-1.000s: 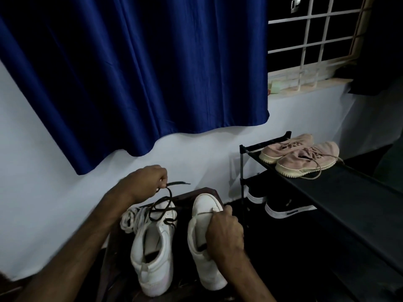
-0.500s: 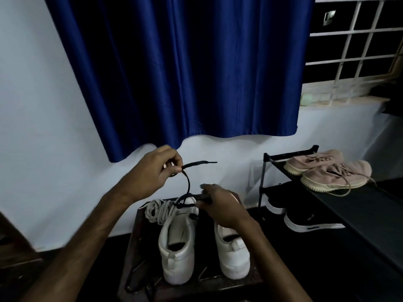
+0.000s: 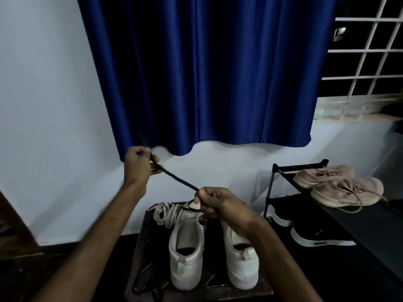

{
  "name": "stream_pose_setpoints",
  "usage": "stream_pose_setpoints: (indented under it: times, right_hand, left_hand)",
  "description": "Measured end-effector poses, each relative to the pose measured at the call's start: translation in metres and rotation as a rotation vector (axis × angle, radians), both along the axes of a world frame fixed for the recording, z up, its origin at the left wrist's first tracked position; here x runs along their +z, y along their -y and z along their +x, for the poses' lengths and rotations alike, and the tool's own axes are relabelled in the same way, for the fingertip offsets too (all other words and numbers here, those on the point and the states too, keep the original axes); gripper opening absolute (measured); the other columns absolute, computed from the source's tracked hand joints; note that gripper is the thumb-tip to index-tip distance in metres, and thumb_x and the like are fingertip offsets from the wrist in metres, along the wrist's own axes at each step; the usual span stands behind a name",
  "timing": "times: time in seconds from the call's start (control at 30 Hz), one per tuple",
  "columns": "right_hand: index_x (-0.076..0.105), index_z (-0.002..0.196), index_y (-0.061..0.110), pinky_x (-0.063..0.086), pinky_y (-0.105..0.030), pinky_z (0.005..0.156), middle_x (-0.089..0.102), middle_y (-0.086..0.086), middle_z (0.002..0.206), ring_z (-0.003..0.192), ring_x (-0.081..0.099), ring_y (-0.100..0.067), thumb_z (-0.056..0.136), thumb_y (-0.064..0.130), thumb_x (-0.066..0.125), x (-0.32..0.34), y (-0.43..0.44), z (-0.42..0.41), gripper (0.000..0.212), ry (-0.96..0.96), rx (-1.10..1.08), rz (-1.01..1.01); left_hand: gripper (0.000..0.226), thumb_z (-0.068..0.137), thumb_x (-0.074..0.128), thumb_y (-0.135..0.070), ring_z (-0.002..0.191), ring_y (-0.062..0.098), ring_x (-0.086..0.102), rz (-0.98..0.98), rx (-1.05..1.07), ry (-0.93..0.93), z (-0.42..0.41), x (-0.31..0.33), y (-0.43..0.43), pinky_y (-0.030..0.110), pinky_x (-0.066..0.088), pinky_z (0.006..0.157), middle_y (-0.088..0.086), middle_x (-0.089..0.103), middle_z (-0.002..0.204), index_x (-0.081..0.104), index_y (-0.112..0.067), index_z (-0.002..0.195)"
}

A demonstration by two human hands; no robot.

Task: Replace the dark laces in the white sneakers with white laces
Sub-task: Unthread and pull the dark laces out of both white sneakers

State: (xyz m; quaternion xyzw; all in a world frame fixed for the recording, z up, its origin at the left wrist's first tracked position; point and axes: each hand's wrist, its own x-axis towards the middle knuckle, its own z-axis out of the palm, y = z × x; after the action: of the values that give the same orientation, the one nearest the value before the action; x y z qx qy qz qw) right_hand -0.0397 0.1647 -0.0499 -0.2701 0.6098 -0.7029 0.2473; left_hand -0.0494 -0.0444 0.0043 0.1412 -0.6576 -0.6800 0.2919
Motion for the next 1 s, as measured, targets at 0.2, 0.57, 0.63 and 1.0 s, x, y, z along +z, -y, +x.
stream_pose_setpoints:
  times: [0.2,0.57,0.63,1.0]
  right_hand:
    - [0.060,0.089,0.011,0.047,-0.024,0.068,0.036,0.003,0.058,0.052,0.035,-0.007,0.102,0.026,0.042,0.068,0.004,-0.006,0.028,0.021,-0.070,-0.164]
    - [0.063,0.110,0.004,0.052,-0.027,0.075,0.064,-0.004,0.079,0.068,0.055,-0.013,0.100,0.002,0.038,0.085,-0.008,-0.040,0.027,0.009,-0.519,-0.209]
    - [0.065,0.104,0.002,0.046,-0.031,0.082,0.067,-0.007,0.086,0.079,0.056,-0.017,0.099,-0.002,0.038,0.062,-0.001,-0.036,0.028,-0.136,-0.568,0.031]
    - [0.058,0.073,0.014,0.040,-0.026,0.051,0.034,0.005,0.057,0.049,0.030,-0.010,0.102,0.039,0.043,0.017,0.015,-0.005,0.041,-0.001,-0.193,0.124]
  left_hand:
    - [0.037,0.099,0.043,-0.047,0.119,0.019,0.051,-1.131,-0.168,0.256,-0.005,-0.028,-0.027,0.046,0.048,0.095,-0.001,0.058,0.124,0.054,-0.025,0.127]
    - [0.042,0.102,0.039,-0.041,0.048,0.009,0.033,-0.248,-0.689,0.032,0.035,-0.023,-0.072,0.033,0.041,0.051,-0.007,0.035,0.055,0.059,-0.014,0.076]
    - [0.036,0.103,0.043,-0.031,0.063,0.007,0.048,-0.557,-0.557,-0.066,0.029,-0.024,-0.067,0.029,0.044,0.065,-0.012,0.049,0.071,0.058,-0.019,0.073]
    - [0.035,0.100,0.051,-0.034,0.077,0.017,0.061,-0.020,-0.374,0.203,0.017,-0.037,-0.028,0.032,0.054,0.063,0.006,0.070,0.094,0.067,-0.004,0.092]
